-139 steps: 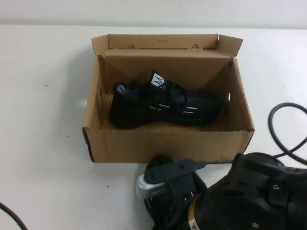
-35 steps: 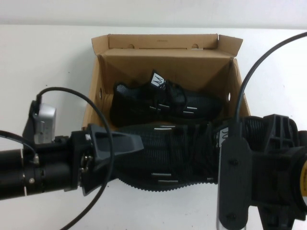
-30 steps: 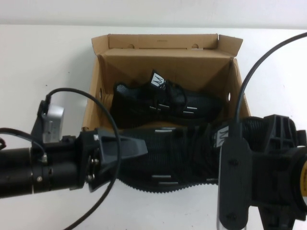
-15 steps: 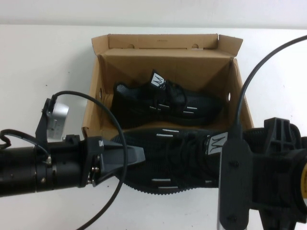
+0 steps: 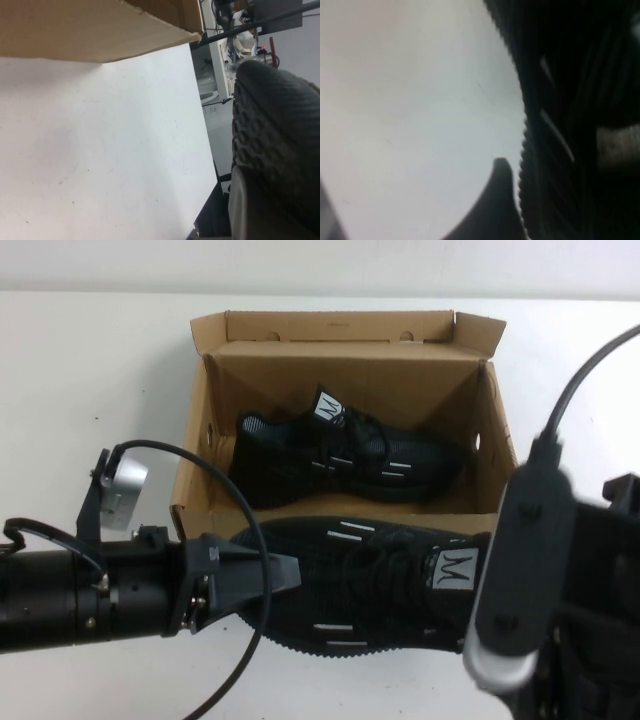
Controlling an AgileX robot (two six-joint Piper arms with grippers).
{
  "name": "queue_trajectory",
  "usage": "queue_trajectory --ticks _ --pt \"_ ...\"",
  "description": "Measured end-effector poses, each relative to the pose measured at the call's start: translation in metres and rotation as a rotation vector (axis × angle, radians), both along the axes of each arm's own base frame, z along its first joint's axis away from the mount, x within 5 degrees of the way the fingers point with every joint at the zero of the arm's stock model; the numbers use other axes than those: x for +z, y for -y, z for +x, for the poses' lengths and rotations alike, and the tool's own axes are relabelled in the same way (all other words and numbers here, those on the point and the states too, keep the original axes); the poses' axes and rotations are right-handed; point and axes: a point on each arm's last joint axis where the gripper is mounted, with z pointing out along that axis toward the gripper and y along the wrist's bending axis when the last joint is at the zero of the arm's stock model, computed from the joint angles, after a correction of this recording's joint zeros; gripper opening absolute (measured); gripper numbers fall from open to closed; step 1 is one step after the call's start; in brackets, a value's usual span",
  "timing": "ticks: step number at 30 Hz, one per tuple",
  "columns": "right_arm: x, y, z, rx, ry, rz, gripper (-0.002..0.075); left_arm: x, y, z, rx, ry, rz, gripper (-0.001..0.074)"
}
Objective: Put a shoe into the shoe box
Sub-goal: Hand over the shoe
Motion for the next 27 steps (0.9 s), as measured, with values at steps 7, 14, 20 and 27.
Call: queue_trajectory --ticks 7,14,20,27 --pt "0.049 -0.009 -0.010 -0.201 -0.175 0.374 0.0627 -0.001 -0.001 0.001 0.010 0.018 0.016 0.0123" --pt "0.056 -0.010 -0.007 -0.658 -0.404 0.654 0.0610 -0.003 -0.002 0.004 0.026 0.068 0.055 0.0123" --pt "0.041 -0.008 0.001 -0.983 -0.476 0.756 0.0605 -0.004 -0.003 0.006 0.038 0.082 0.071 0.0123" --pt "0.036 -0.007 0.006 -1.143 -0.509 0.842 0.0603 -0.004 -0.003 0.006 0.031 0.102 0.077 0.0123"
